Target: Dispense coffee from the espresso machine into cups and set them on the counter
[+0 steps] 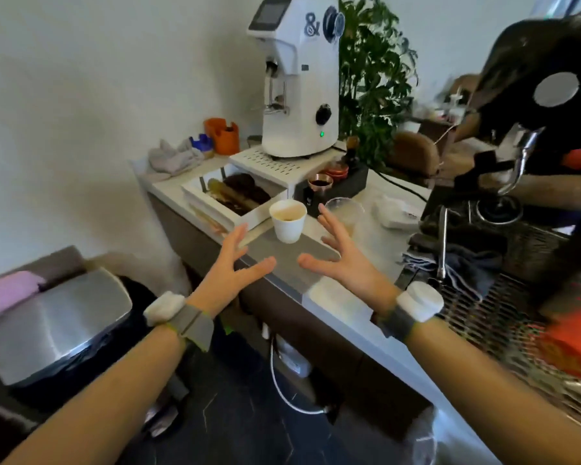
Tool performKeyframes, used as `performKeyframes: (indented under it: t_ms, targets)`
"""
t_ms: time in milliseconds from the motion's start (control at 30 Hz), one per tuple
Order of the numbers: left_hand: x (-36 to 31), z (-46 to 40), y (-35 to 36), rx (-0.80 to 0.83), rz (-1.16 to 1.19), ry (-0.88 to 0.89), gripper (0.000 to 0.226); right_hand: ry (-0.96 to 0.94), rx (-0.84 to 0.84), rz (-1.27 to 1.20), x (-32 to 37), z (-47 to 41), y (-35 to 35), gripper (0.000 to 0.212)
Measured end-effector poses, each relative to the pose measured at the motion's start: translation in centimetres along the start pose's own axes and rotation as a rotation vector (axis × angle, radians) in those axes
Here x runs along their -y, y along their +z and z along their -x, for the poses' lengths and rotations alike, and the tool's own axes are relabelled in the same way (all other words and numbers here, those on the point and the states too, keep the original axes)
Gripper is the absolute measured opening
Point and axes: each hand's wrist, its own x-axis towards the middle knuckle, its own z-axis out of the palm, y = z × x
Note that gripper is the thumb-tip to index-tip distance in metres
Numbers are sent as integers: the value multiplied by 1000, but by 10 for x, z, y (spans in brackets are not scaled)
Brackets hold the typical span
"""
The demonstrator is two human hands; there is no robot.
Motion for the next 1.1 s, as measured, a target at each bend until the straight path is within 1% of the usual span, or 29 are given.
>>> performKeyframes:
  t_ms: [67, 133, 233, 300, 367, 467, 533, 667, 833, 867, 967, 1100]
  targets:
    - [6, -33, -24, 96, -8, 7, 95, 26, -110, 15, -2, -28, 9, 98]
    - [7, -49, -34, 134, -16, 18, 95, 47, -153, 45, -3, -39, 10, 105]
    - [9, -85, -59, 202, -41, 21, 92, 103, -223, 51, -6, -62, 20, 108]
    - [12, -110, -70, 248, -38, 4, 93, 147, -286, 55, -10, -76, 28, 108]
    - [15, -120, -70, 254, -36, 3, 96, 167, -313, 72, -14, -79, 31, 106]
    - [24, -139, -71, 329, -22, -11, 101, 199, -378, 61, -24, -93, 35, 100]
    - [35, -157, -66, 371, -3, -25, 100, 218, -424, 52, -34, -104, 35, 96]
    - [53, -181, -52, 397, 11, -30, 96, 291, -436, 46, -55, -127, 36, 92]
    - [68, -209, -38, 414, 22, -52, 104, 322, -400, 36, -78, -145, 34, 82]
    - [72, -216, -35, 431, 32, -48, 102, 317, -393, 24, -84, -149, 32, 81]
    - [72, -221, -31, 456, 5, -30, 83, 315, -366, -15, -90, -154, 30, 77]
    - [76, -228, -23, 430, 18, -22, 77, 293, -332, -21, -91, -162, 27, 71]
